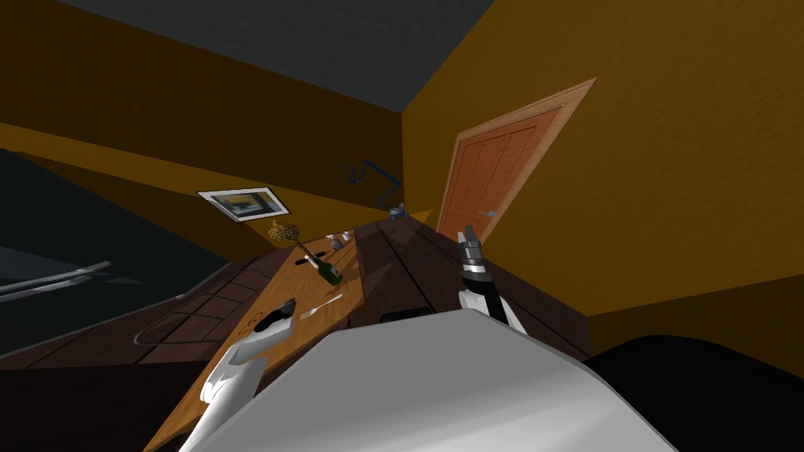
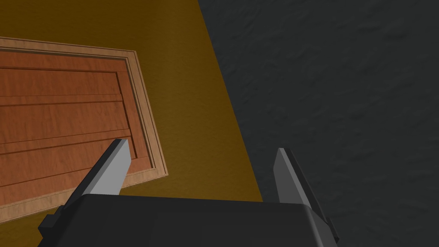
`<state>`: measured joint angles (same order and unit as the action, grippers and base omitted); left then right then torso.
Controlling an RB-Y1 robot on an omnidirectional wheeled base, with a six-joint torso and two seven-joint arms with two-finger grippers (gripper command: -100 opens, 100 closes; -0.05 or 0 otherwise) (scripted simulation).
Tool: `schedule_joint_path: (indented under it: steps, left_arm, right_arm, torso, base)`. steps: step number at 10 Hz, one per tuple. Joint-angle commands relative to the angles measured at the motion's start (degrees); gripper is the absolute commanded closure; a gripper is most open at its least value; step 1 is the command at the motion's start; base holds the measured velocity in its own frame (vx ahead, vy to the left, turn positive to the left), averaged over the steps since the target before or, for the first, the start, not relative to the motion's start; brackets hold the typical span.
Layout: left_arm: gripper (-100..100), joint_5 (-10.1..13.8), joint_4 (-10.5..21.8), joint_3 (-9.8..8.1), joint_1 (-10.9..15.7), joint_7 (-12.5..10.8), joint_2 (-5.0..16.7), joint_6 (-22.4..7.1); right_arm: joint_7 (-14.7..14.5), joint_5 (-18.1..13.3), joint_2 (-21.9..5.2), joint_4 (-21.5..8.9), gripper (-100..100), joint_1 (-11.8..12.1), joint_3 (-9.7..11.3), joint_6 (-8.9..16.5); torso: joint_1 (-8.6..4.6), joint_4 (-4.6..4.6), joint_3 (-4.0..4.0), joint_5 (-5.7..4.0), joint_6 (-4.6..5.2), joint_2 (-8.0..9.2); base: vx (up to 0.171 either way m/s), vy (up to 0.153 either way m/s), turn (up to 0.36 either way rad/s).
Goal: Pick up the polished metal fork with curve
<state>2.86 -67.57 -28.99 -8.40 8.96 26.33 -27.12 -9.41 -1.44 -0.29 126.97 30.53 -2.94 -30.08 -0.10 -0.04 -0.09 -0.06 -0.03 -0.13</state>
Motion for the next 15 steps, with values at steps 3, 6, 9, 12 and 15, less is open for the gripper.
schedule_joint_path:
  steps: [3, 6, 9, 12, 15]
  left_arm:
    - [-100, 0.2, 5.4, -0.50, 1.5, 0.6, 0.8, -2.4]
    - [-100, 1.0, 11.8, -0.94, 4.4, 1.8, 2.6, -6.4]
    - [-100, 1.4, 16.5, -1.02, 5.9, 2.5, 3.5, -8.2]
    - [-100, 1.8, 19.9, -1.03, 7.3, 3.1, 4.3, -9.9]
    - [-100, 2.6, 25.4, -0.85, 9.8, 4.3, 5.8, -12.9]
  right_arm:
    - [0.0, 0.0, 0.0, 0.0, 0, 0.0, 0.0, 0.0]
    - [0.0, 0.0, 0.0, 0.0, 0, 0.0, 0.0, 0.0]
    - [0.0, 0.0, 0.0, 0.0, 0, 0.0, 0.0, 0.0]
    - [0.0, 0.0, 0.0, 0.0, 0, 0.0, 0.0, 0.0]
    - [0.0, 0.0, 0.0, 0.0, 0, 0.0, 0.0, 0.0]
  torso:
    - [-0.02, -0.02, -0.04, 0.00, 0.00, -0.07]
    - [0.04, 0.00, 0.00, 0.01, 0.00, 0.00]
    - [0.02, -0.01, -0.03, 0.01, 0.01, -0.06]
    - [0.12, 0.00, 0.00, 0.02, -0.01, 0.01]
    - [0.14, 0.01, 0.02, 0.03, -0.01, 0.05]
  base:
    - [0.071, -0.034, -0.011]
    - [0.075, -0.026, -0.016]
    - [0.078, -0.022, -0.011]
    - [0.057, -0.003, -0.007]
    - [0.063, 0.002, -0.008]
